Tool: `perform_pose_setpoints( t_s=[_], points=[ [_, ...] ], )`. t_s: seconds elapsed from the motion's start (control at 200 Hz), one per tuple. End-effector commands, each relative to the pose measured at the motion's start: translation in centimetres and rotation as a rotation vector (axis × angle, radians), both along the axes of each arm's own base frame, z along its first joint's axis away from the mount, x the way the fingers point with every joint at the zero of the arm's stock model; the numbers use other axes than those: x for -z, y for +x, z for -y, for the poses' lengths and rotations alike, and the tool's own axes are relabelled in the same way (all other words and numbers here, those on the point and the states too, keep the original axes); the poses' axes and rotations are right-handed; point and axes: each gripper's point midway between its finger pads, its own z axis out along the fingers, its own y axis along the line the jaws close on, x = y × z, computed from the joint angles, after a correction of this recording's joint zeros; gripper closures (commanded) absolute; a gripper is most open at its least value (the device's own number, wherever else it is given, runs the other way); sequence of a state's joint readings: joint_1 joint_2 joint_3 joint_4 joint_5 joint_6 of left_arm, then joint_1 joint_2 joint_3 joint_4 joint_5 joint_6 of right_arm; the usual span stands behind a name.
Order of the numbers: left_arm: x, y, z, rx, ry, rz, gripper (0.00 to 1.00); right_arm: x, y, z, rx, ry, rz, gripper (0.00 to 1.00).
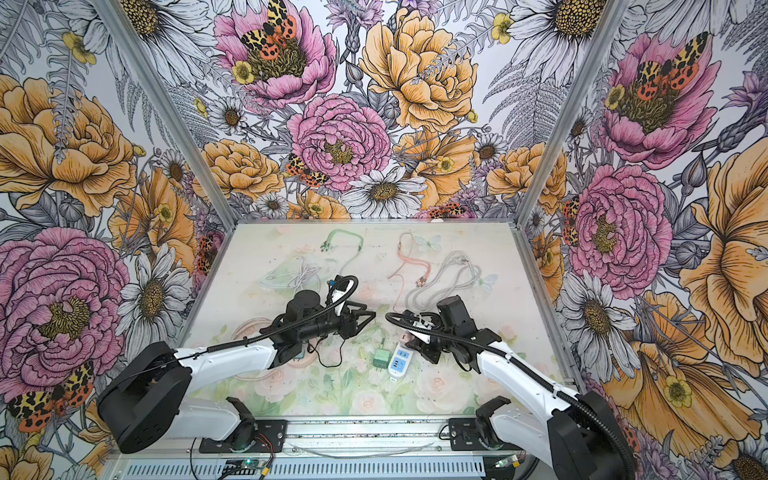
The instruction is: Insert the plug
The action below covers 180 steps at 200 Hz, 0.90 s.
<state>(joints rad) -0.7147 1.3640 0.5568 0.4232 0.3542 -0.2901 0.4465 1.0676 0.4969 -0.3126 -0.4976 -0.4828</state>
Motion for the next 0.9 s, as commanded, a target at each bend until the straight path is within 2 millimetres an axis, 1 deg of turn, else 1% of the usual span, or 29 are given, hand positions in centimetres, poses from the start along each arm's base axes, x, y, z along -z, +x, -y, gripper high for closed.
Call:
perform_pose_setpoints(
  t_s=[0.0,0.06,0.245,0.415,0.611,0.686,0.736,0.836,0.896],
  points=[
    [0.2,-0.4,0.6,0.024,-0.001,-0.01,0.47,-0.8,0.3,-0.1,0.021,0.027,0.028,1.0],
    [0.3,-0.5,0.9,0.03,0.001,-0.013,0.47,-1.5,0.5,-0.3,0.024,0.049,0.047,1.0],
    [0.9,-0.5,1.6,0.045,0.012,-0.027,0.47,-2.3,0.5,-0.3,0.026,0.063,0.076,1.0],
    [1.2,-0.5,1.9,0.051,0.016,-0.036,0.47,-3.6,0.8,-0.2,0.072,0.08,0.073,1.0],
    [1.2,-0.6,1.9,0.053,0.018,-0.04,0.48,-7.5,1.1,-0.5,0.143,0.178,0.088,1.0],
    [1.0,-0.6,2.0,0.056,0.015,-0.039,0.48,-8.5,1.2,-0.8,0.176,0.197,0.091,1.0],
    [1.0,-0.7,2.0,0.058,0.016,-0.043,0.48,-8.7,1.4,-0.9,0.221,0.192,0.089,1.0],
    [0.9,-1.0,2.3,0.074,0.011,-0.065,0.48,-8.7,1.3,-1.4,0.249,0.17,0.1,1.0],
    [1.4,-1.7,2.7,0.1,0.023,-0.096,0.48,-8.6,1.8,-1.1,0.29,0.156,0.107,1.0]
  ],
)
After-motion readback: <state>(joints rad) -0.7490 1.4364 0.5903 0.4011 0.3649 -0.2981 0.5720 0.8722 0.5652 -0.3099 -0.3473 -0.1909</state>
